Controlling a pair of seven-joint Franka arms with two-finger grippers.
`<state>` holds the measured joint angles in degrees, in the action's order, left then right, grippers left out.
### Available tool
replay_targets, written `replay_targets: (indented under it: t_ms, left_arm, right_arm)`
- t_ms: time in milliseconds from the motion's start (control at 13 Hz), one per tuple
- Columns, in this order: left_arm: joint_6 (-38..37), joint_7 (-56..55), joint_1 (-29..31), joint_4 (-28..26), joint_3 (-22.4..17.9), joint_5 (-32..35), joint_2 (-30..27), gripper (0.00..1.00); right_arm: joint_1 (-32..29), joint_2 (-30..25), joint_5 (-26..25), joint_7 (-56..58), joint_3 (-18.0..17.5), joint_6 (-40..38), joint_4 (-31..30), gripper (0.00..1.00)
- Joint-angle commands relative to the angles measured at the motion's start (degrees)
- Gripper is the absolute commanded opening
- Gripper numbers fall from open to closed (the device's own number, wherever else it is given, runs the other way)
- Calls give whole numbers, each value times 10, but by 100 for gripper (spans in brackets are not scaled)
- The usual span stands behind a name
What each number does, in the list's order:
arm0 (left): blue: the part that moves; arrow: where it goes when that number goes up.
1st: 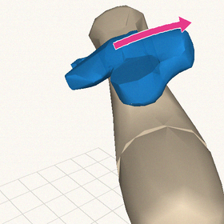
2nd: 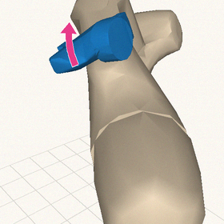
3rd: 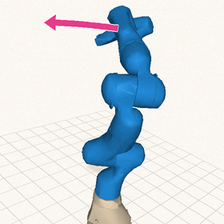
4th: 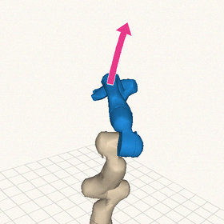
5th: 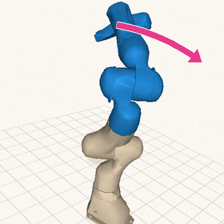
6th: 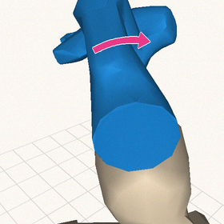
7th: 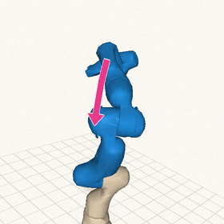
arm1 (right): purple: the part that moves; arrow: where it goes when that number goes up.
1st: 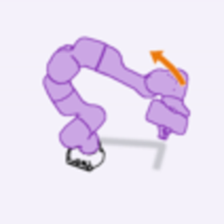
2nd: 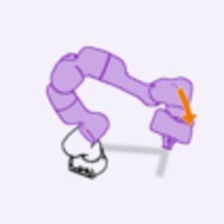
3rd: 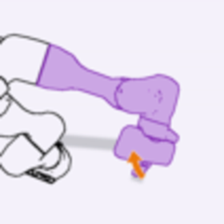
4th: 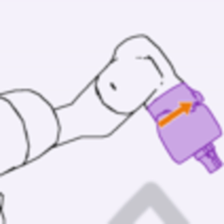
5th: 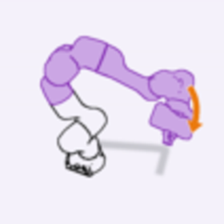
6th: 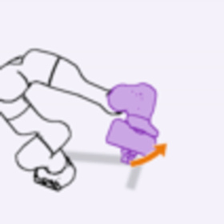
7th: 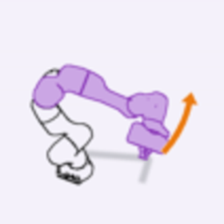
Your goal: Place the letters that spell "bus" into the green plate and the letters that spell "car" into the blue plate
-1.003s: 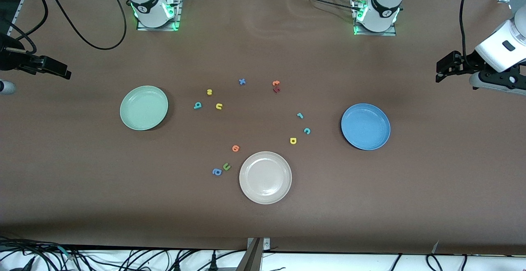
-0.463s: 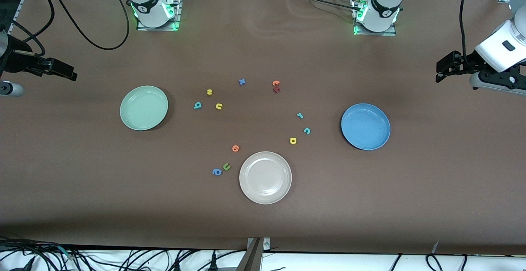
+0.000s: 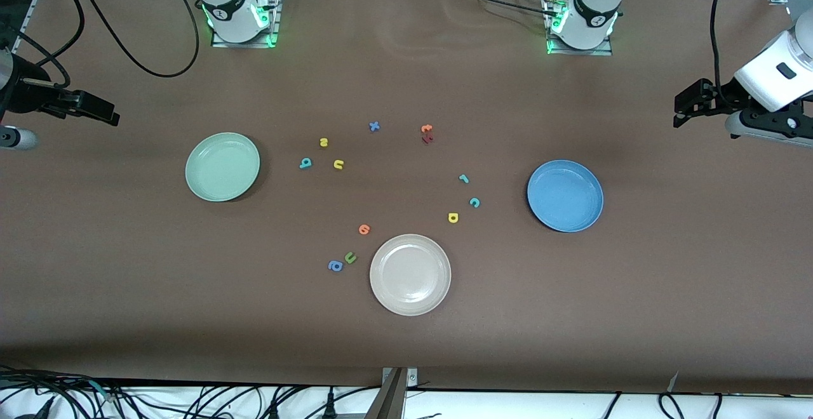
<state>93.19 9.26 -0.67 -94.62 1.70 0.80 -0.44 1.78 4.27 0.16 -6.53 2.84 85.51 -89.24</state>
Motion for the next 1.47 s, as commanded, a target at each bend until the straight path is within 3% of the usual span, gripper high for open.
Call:
replay_targets:
  t_ms: [0, 1388]
  left_arm:
    - [-6, 1, 4, 8, 3, -8, -1, 100]
    - [-8, -11, 4, 8, 5, -8, -2, 100]
  right_arm:
    - [0, -6, 7, -8, 0, 4, -6, 99]
    - [0, -5, 7, -8, 1, 12, -11, 99]
